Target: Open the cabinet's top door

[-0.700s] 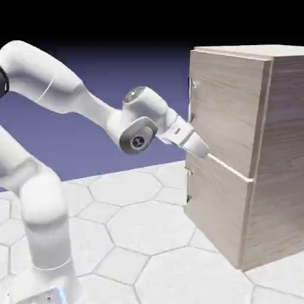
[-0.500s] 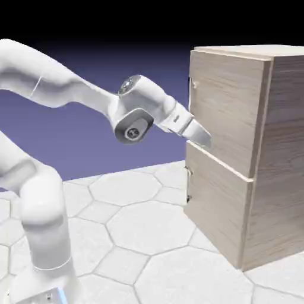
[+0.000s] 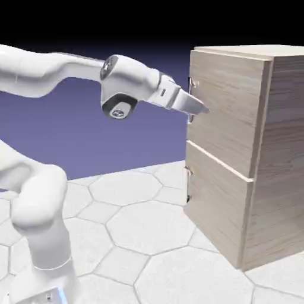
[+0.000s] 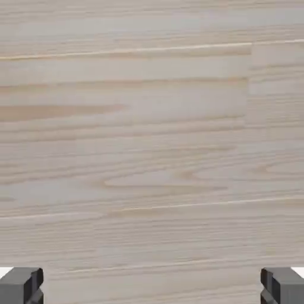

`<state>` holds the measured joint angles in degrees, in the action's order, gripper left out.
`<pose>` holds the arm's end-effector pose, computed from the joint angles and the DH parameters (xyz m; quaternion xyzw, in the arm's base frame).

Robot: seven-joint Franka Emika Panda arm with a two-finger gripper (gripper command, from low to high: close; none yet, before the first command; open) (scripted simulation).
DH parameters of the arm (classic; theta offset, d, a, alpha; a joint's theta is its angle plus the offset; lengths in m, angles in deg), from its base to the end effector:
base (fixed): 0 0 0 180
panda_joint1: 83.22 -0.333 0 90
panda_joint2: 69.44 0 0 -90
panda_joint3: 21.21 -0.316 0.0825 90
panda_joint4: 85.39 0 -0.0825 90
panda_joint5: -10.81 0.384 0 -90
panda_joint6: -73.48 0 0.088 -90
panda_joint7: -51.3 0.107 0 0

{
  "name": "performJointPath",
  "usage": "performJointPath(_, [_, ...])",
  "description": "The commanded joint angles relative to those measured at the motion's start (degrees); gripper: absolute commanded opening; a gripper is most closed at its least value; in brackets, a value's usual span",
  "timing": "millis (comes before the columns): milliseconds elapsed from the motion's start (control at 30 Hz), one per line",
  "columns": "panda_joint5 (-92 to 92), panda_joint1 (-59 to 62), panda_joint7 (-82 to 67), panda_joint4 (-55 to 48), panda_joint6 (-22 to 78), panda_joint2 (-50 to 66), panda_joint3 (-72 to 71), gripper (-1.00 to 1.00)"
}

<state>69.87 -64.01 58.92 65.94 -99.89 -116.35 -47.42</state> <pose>0.3547 0.0158 0.5903 -0.7485 0.3523 -0.5161 0.2221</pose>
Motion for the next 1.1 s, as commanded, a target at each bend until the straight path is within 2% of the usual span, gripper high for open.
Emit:
performJointPath(0, [2.50, 0.84, -1.47, -0.41, 0.03, -0.60, -1.11, 0.00])
performJointPath(1067, [82.25, 27.71, -48.51, -13.47, 0.90, -19.85, -36.50, 0.00])
